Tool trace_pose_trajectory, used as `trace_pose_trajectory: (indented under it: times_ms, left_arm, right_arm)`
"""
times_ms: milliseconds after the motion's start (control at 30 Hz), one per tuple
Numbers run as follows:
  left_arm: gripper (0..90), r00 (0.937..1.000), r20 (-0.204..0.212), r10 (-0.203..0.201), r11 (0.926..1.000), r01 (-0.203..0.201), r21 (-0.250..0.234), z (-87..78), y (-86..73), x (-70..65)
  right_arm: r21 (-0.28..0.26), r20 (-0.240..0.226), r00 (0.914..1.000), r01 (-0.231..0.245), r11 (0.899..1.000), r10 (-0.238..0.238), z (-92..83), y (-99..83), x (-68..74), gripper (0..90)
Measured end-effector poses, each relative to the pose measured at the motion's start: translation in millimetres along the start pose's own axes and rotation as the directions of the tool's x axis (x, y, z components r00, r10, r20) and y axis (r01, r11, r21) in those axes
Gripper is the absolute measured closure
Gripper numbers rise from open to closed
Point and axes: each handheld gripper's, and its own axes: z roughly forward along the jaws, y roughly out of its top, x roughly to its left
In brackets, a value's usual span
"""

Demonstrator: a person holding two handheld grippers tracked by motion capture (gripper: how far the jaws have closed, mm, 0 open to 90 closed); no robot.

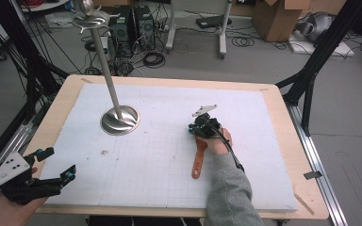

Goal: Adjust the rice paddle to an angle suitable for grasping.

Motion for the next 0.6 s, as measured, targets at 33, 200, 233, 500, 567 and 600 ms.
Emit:
trace_pose_trajectory:
  times_ms: [33, 200, 233, 500, 567, 600]
  left_arm:
    - [7.7, 1.0, 0.001, -0.004, 1.0, 0.004, -0.006, 1.5, 1.1, 2.2]
    - [7.7, 0.9999, 0.009, -0.011, 0.9998, 0.011, -0.019, 7.0, 4.1, 5.8]
    - [7.7, 0.9999, 0.012, -0.012, 0.9997, 0.012, -0.02, 8.7, 4.9, 6.4]
    - [7.7, 0.9996, 0.027, -0.008, 0.9993, 0.009, -0.036, 22.1, 12.5, 8.9]
    - [7.7, 0.9995, 0.031, -0.004, 0.9993, 0.006, -0.036, 24.0, 13.4, 9.3]
    - [7.7, 0.9994, 0.035, -0.004, 0.9993, 0.005, -0.036, 25.3, 13.9, 9.5]
  right_arm:
    - [-0.001, 0.003, 1.0, -0.009, 1.0, 0.009, -3.0, -3.3, -2.0, 90.0]
    - [0.005, 0.011, 0.9998, -0.018, 1.0, 0.018, -11.3, -11.1, -6.4, 90.0]
    - [0.006, 0.012, 0.9996, -0.024, 1.0, 0.024, -13.6, -13.4, -7.3, 90.0]
    - [0.019, 0.038, 0.998, -0.052, 0.998, 0.051, -32.9, -31.8, -15.8, 90.0]
    - [0.03, 0.045, 0.9976, -0.053, 0.998, 0.052, -37.4, -35.1, -17.0, 90.0]
    - [0.03, 0.045, 0.9976, -0.053, 0.998, 0.052, -37.4, -35.1, -17.0, 90.0]
